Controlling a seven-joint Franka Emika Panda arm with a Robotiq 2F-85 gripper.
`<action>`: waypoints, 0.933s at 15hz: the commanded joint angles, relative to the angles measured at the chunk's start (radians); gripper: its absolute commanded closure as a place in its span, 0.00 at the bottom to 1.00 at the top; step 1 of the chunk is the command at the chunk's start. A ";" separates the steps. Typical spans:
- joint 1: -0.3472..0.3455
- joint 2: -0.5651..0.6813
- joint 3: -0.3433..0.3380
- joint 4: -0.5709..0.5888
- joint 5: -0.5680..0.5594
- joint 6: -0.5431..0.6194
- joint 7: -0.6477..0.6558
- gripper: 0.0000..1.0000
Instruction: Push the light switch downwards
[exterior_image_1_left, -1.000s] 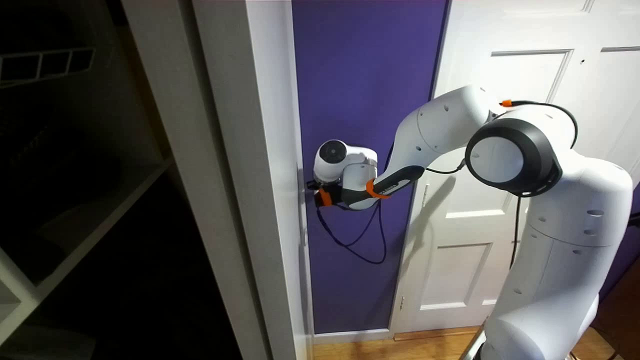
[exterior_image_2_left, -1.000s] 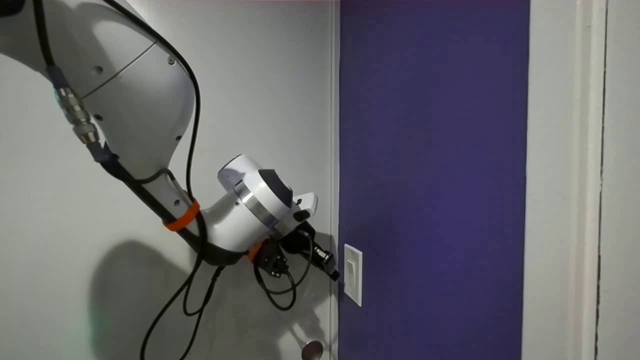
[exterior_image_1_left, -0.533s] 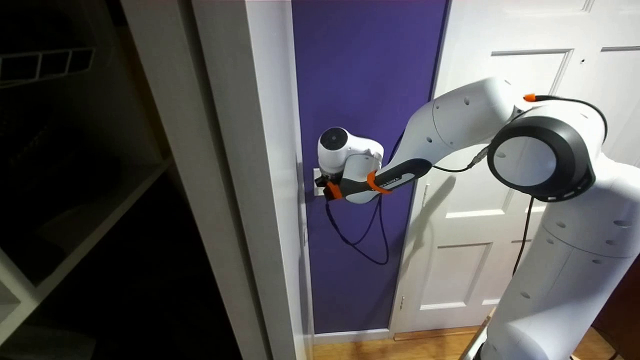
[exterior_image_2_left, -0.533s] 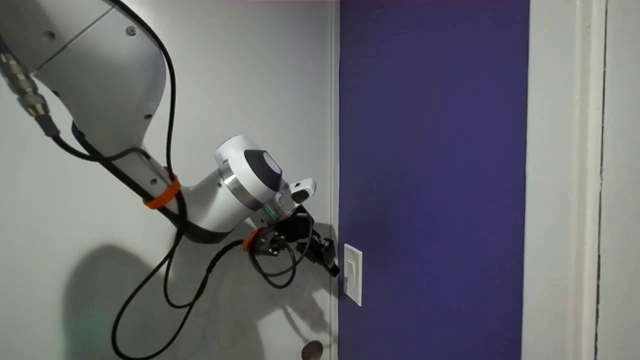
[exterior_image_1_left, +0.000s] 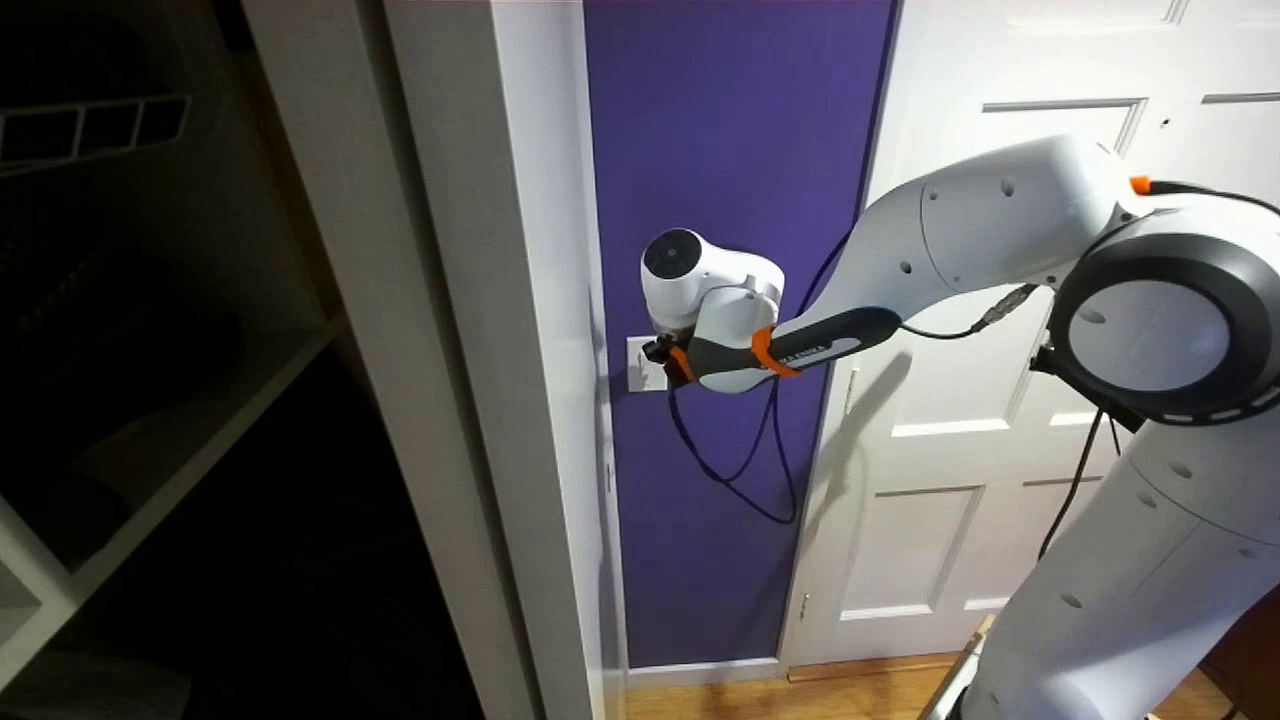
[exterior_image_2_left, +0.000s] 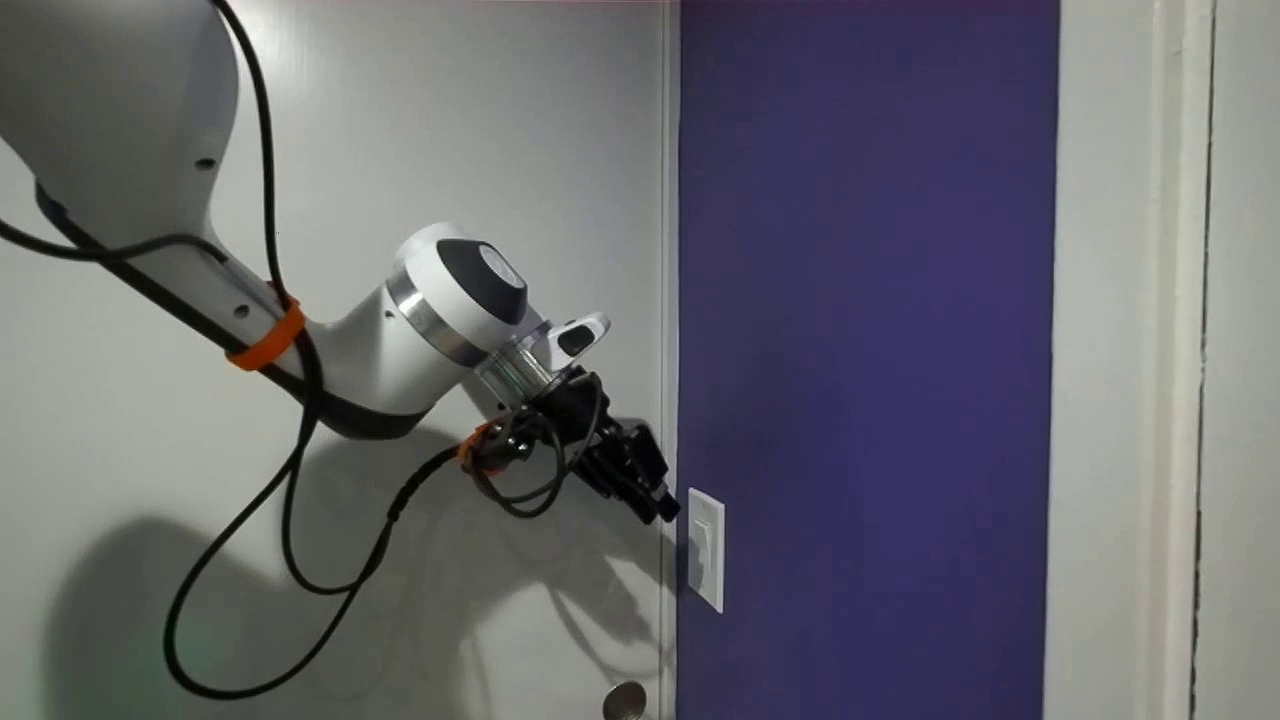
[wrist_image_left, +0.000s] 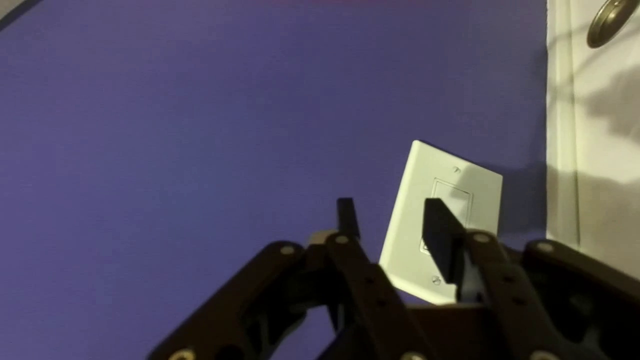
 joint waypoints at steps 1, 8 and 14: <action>0.015 -0.102 -0.004 -0.067 0.053 -0.037 -0.044 0.29; 0.008 -0.259 0.010 -0.169 0.102 -0.051 -0.043 0.00; 0.002 -0.372 0.020 -0.236 0.145 -0.052 -0.063 0.00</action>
